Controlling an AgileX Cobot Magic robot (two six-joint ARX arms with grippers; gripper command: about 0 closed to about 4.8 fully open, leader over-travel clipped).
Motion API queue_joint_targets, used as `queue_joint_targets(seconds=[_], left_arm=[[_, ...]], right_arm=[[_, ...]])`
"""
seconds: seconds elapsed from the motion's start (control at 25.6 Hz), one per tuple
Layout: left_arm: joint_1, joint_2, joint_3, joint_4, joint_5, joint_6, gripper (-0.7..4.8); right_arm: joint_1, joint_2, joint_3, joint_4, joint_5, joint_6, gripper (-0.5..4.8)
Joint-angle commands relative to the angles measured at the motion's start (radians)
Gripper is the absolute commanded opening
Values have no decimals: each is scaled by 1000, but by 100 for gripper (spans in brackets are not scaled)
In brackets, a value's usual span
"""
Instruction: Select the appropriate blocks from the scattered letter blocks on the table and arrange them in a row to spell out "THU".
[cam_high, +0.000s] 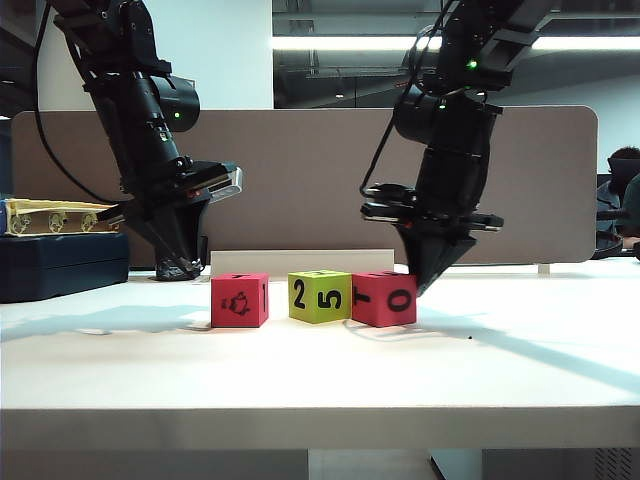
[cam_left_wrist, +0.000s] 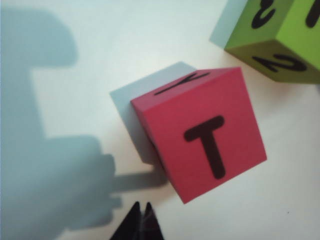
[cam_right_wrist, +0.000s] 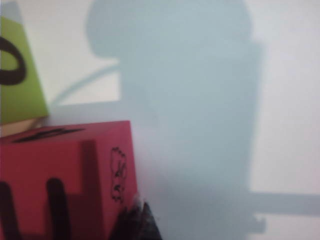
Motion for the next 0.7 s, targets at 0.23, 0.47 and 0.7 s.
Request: queue_joint_targets(seconds=[0.23,0.47,0.7], left_arm=[[-2,-4,4,6,8,-3,-6],[-2,-4,4,5,6,-3,-6],[-1,-13,8,0,6,-14,-6]], right_arm=[[48,-5,4,69,-61,25,-5],[57,-5,4,71,-50,31,-5],[57,-11,5,64,11,23,-5]])
